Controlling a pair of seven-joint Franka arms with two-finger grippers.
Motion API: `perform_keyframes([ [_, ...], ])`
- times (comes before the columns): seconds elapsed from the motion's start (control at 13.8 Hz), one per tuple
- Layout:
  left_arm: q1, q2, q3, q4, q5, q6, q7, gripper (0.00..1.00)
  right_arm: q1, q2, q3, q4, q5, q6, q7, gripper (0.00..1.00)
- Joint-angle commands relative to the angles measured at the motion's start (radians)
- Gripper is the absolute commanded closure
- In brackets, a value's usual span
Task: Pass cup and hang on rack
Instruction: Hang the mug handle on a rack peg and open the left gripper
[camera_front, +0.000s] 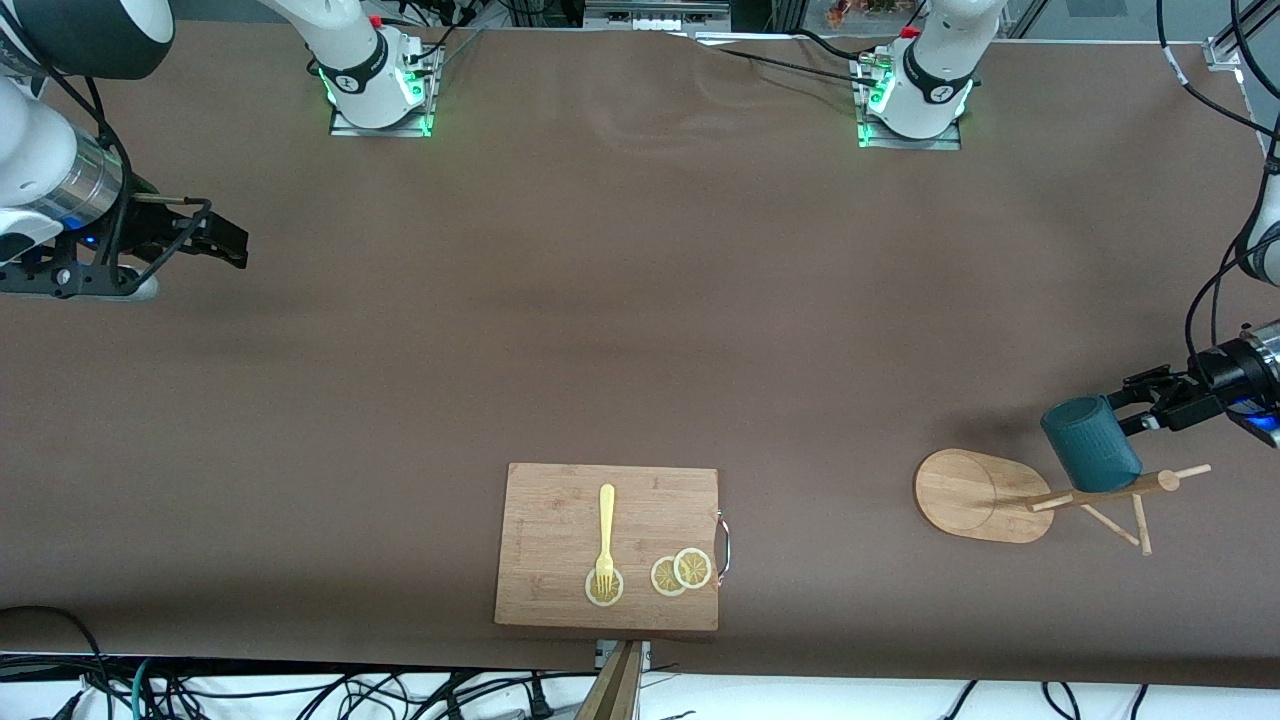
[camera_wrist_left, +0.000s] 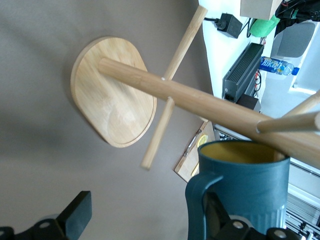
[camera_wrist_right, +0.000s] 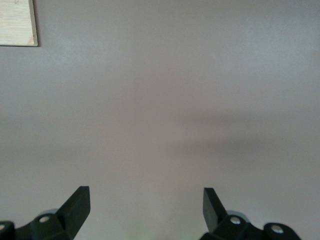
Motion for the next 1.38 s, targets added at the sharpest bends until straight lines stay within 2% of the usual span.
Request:
perform_keyframes([
  [0.0,0.005,0.0,0.009,0.02,0.026,-0.048,-0.023,0.0,0.002,0.002,-0.001,0.016,-0.007,-0.017,0.01,0.0],
  [0.15,0.012,-0.003,0.015,0.043,0.029,-0.08,-0.033,0.0,0.002,0.002,-0.001,0.016,-0.007,-0.017,0.01,0.0],
  [0.29,0.009,-0.004,0.018,0.081,0.089,-0.111,-0.052,0.0,0.002,0.002,-0.001,0.016,-0.007,-0.017,0.01,0.0],
  [0.58,0.0,-0.024,0.009,0.167,0.341,-0.172,-0.071,0.0,0.004,0.002,0.001,0.016,-0.007,-0.017,0.01,0.0],
  [0.73,-0.009,-0.065,-0.001,0.176,0.486,-0.184,-0.071,0.0,0.004,0.002,0.001,0.016,-0.007,-0.016,0.01,0.0],
  [1.02,-0.136,-0.183,-0.009,0.173,0.774,-0.187,-0.069,0.0,0.004,0.0,0.001,0.015,-0.005,-0.016,0.011,0.0],
  [1.31,-0.297,-0.306,-0.009,0.17,0.868,-0.276,-0.073,0.0,0.005,-0.003,0.002,0.01,-0.005,-0.016,0.01,0.0],
])
